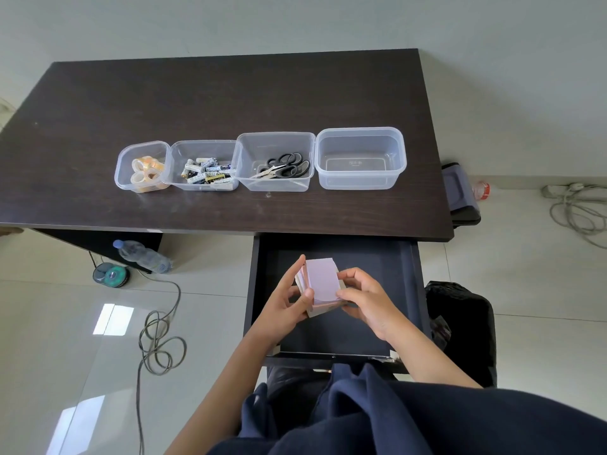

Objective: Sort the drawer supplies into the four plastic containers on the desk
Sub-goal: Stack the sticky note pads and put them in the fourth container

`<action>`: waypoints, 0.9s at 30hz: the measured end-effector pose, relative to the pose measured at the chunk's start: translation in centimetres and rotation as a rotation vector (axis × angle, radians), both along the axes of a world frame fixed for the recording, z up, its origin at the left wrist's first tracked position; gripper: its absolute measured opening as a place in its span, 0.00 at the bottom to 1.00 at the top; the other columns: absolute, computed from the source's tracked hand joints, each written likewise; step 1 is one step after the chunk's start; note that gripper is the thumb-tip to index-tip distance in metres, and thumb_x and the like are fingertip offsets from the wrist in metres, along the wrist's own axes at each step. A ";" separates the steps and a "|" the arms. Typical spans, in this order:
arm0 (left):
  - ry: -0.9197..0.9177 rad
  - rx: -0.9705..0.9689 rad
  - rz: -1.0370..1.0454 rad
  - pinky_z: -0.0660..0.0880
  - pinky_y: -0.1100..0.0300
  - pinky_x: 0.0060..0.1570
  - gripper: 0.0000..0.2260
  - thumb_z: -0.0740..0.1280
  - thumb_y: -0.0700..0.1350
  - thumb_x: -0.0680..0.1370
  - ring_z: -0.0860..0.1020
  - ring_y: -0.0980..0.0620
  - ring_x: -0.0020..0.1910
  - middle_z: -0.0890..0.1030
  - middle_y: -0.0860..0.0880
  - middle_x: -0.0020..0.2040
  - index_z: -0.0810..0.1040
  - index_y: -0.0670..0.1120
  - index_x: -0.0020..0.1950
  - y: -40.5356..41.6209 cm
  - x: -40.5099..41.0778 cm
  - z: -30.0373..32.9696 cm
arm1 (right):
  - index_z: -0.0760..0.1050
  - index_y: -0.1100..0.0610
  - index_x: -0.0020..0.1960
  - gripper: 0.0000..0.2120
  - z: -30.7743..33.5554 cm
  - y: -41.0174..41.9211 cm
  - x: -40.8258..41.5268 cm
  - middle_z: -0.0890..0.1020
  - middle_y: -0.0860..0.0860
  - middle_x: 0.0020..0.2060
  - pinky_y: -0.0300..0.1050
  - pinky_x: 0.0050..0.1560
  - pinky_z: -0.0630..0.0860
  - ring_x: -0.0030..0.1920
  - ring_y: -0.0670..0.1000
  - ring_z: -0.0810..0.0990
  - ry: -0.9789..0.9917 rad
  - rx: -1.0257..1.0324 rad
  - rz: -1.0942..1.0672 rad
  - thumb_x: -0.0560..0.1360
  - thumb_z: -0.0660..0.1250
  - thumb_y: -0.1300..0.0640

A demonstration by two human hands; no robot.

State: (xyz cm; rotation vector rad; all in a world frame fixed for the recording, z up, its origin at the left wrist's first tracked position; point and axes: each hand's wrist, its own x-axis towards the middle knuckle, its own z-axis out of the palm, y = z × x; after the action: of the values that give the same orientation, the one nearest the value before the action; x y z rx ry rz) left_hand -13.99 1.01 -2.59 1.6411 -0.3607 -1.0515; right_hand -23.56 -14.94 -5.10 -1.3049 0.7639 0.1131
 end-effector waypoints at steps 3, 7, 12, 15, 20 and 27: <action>-0.023 0.010 0.008 0.80 0.56 0.52 0.29 0.66 0.47 0.78 0.76 0.50 0.60 0.71 0.51 0.66 0.57 0.72 0.69 -0.2 -0.2 -0.1 | 0.73 0.51 0.54 0.10 -0.1 0.0 -0.1 0.78 0.51 0.57 0.47 0.55 0.79 0.59 0.52 0.76 0.004 -0.028 0.005 0.74 0.67 0.59; -0.070 0.015 0.017 0.80 0.54 0.54 0.30 0.68 0.46 0.77 0.73 0.49 0.64 0.69 0.54 0.67 0.59 0.72 0.69 -0.4 -0.3 0.0 | 0.73 0.51 0.54 0.10 0.1 0.0 -0.1 0.77 0.50 0.58 0.49 0.57 0.79 0.59 0.52 0.76 0.011 -0.068 0.021 0.75 0.67 0.59; -0.120 0.030 0.010 0.81 0.56 0.48 0.24 0.68 0.43 0.77 0.72 0.48 0.62 0.67 0.58 0.64 0.65 0.67 0.65 -0.7 -0.3 0.2 | 0.70 0.49 0.60 0.16 0.7 0.1 0.1 0.75 0.50 0.60 0.52 0.58 0.79 0.61 0.52 0.74 0.013 -0.028 0.020 0.74 0.66 0.61; -0.098 0.027 0.013 0.82 0.54 0.47 0.23 0.67 0.40 0.78 0.73 0.48 0.61 0.68 0.56 0.63 0.67 0.67 0.62 -1.0 -0.2 0.6 | 0.67 0.44 0.63 0.22 1.2 0.1 0.2 0.73 0.51 0.61 0.49 0.55 0.79 0.60 0.54 0.74 -0.012 0.022 0.026 0.71 0.67 0.55; -0.057 0.019 -0.011 0.81 0.48 0.48 0.23 0.65 0.37 0.77 0.77 0.47 0.57 0.73 0.49 0.62 0.69 0.65 0.61 -1.4 -0.2 1.7 | 0.65 0.36 0.67 0.22 1.5 0.2 0.1 0.70 0.48 0.65 0.39 0.44 0.78 0.60 0.54 0.75 -0.091 0.035 0.037 0.76 0.66 0.50; -0.032 0.037 -0.044 0.81 0.48 0.50 0.23 0.65 0.38 0.78 0.77 0.49 0.58 0.73 0.51 0.60 0.68 0.65 0.62 -1.7 -0.2 2.7 | 0.68 0.42 0.63 0.19 2.3 -0.1 0.4 0.73 0.49 0.60 0.46 0.43 0.82 0.56 0.55 0.78 -0.054 0.039 0.066 0.75 0.69 0.51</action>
State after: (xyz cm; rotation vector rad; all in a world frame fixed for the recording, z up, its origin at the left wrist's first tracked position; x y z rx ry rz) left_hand -14.15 -0.68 0.15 1.6908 -0.4023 -1.0717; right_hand -23.14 -15.07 -2.79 -1.2909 0.6703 0.1447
